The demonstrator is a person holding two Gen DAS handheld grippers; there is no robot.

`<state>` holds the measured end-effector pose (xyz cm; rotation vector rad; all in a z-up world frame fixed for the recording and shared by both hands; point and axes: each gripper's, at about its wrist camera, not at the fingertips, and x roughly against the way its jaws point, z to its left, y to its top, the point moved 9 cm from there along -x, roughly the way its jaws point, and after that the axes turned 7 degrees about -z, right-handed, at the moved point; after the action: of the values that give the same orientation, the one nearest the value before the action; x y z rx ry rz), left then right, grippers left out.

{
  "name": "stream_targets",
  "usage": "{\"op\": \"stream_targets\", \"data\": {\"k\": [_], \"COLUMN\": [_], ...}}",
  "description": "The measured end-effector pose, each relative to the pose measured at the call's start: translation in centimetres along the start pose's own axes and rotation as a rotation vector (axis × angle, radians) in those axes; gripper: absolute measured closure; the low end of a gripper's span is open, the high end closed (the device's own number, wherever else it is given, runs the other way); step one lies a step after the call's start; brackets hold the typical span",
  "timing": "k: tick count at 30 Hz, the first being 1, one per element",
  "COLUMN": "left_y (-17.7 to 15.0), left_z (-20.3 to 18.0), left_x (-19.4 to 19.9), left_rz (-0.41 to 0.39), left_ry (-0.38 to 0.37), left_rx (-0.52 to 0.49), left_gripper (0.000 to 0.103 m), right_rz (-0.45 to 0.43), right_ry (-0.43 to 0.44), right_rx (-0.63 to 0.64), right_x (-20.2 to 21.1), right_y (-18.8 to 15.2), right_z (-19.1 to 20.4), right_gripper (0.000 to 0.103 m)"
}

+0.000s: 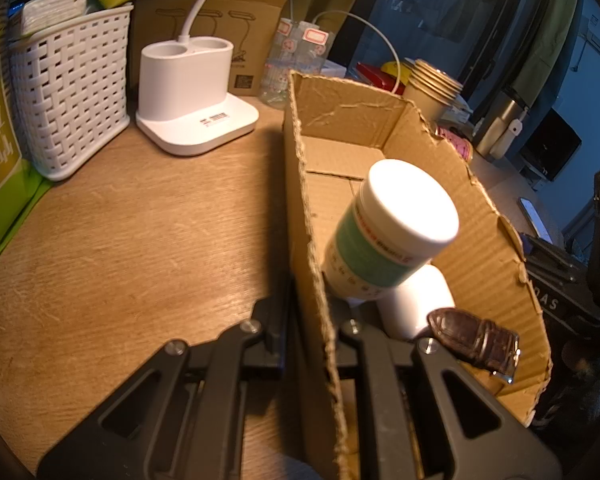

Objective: Organize rigid objects
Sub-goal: 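Move the right gripper to the black flashlight and close on it, then lift the flashlight over the box and open the right gripper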

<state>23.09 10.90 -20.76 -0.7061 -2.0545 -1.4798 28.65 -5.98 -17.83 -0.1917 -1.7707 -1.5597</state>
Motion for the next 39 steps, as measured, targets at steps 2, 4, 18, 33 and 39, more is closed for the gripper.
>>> {"op": "stream_targets", "data": {"k": [2,4,18,33,39], "left_y": [0.0,0.0,0.0,0.0,0.0], "left_z": [0.0,0.0,0.0,0.0,0.0], "left_x": [0.0,0.0,0.0,0.0,0.0], "left_rz": [0.0,0.0,0.0,0.0,0.0], "left_ry": [0.0,0.0,0.0,0.0,0.0], "left_rx": [0.0,0.0,0.0,0.0,0.0], "left_gripper": [0.092,0.092,0.092,0.092,0.092], "right_rz": [0.009,0.018,0.089,0.022,-0.024], "right_ry": [-0.003,-0.003,-0.003,-0.009,-0.009], "right_rx": [-0.005,-0.004,0.005,0.029,0.033], "right_x": [-0.2,-0.4,-1.5,-0.1,1.6], "right_y": [0.0,-0.1,-1.1,-0.1,1.1], "right_z": [-0.1,-0.1,0.0,0.5,0.7], "right_gripper": [0.054,0.054,0.078,0.082,0.082]}}
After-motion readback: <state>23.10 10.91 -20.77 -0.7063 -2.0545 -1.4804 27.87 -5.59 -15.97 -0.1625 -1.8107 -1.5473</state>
